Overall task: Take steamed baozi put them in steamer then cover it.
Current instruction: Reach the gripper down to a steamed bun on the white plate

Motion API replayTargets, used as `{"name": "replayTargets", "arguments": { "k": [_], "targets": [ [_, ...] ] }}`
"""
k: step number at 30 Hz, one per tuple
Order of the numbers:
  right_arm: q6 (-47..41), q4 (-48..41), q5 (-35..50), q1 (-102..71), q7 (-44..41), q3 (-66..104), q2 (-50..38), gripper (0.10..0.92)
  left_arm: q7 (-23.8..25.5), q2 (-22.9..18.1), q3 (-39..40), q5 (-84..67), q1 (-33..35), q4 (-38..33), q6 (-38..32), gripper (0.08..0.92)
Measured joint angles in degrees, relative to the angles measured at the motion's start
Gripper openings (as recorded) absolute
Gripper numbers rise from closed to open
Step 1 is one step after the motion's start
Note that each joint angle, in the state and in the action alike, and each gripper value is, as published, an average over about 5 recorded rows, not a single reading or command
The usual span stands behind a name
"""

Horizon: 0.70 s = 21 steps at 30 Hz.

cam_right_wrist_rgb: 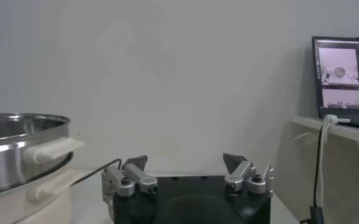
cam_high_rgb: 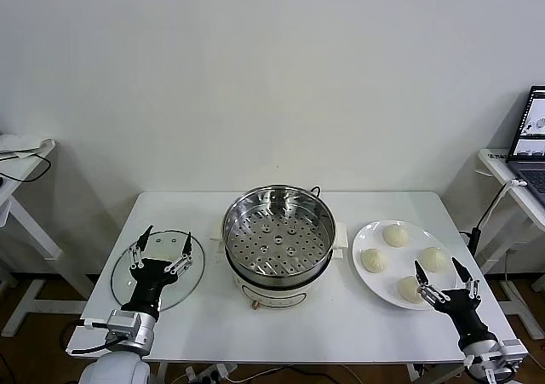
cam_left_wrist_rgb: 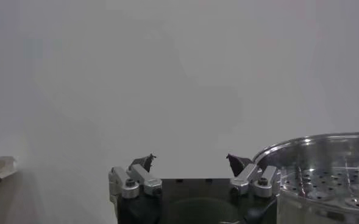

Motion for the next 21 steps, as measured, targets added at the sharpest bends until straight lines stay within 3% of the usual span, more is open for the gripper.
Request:
{"name": "replayTargets", "arguments": {
  "k": [21],
  "targets": [
    [0.6, -7.3, -12.1, 1.0, -1.2, 0.5, -7.9, 0.823, 0.1, 0.4, 0.2, -0.1, 0.2, 0.4, -0.9, 0.823]
  ]
}}
